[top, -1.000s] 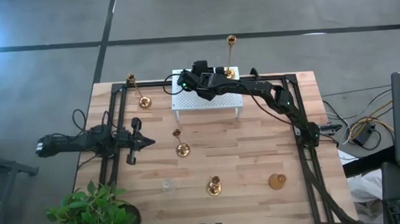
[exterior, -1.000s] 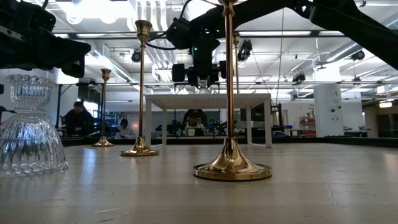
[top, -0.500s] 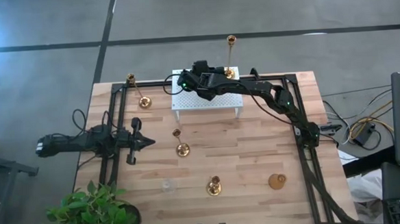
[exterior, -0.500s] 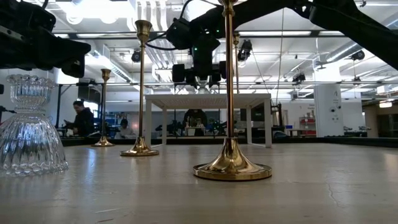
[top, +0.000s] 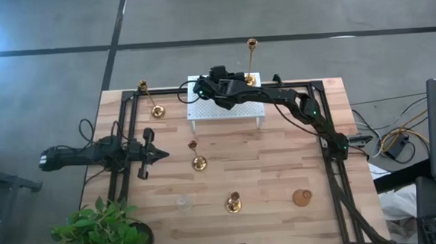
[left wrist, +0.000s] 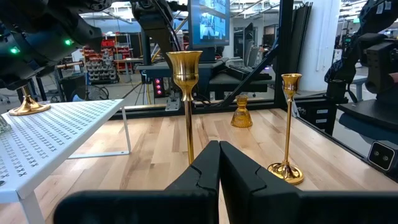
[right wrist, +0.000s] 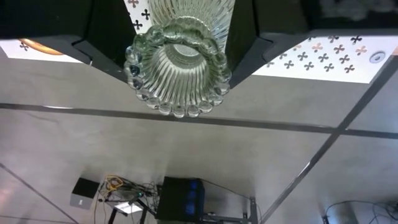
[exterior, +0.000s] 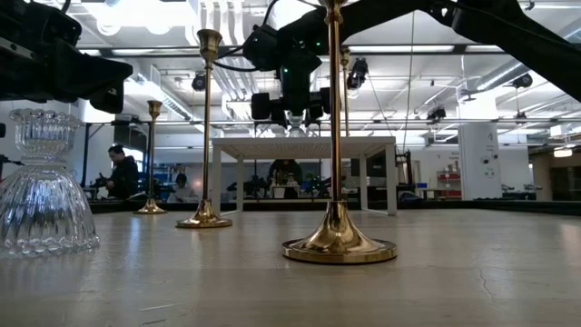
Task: Pick & Place candle stick holders
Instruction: Put the blue glass candle holder on the shelf
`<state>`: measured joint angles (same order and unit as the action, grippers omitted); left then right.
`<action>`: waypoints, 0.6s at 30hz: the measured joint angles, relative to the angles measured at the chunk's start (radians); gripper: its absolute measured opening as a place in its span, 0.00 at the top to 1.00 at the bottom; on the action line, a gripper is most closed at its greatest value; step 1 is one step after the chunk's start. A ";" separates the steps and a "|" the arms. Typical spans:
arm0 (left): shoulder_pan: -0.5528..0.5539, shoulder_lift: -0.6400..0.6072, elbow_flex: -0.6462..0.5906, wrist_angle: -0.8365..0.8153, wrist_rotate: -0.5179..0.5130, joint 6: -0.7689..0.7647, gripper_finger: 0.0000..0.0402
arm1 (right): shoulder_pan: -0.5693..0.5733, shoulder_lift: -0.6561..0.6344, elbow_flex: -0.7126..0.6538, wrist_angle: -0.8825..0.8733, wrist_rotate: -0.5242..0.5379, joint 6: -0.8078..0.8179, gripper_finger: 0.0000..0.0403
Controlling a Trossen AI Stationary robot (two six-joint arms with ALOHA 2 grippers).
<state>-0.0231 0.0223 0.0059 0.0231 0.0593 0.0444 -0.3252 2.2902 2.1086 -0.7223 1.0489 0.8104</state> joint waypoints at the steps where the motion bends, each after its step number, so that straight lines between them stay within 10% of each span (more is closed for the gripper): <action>1: 0.000 0.000 0.000 0.000 0.000 0.000 0.97 | 0.000 0.000 0.000 0.000 0.000 0.000 0.48; 18: 0.000 0.000 0.000 0.000 0.000 0.000 0.97 | -0.003 -0.002 0.000 -0.006 0.031 -0.003 0.55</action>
<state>-0.0231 0.0223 0.0059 0.0231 0.0589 0.0444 -0.3279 2.2879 2.1086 -0.7284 1.0801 0.8070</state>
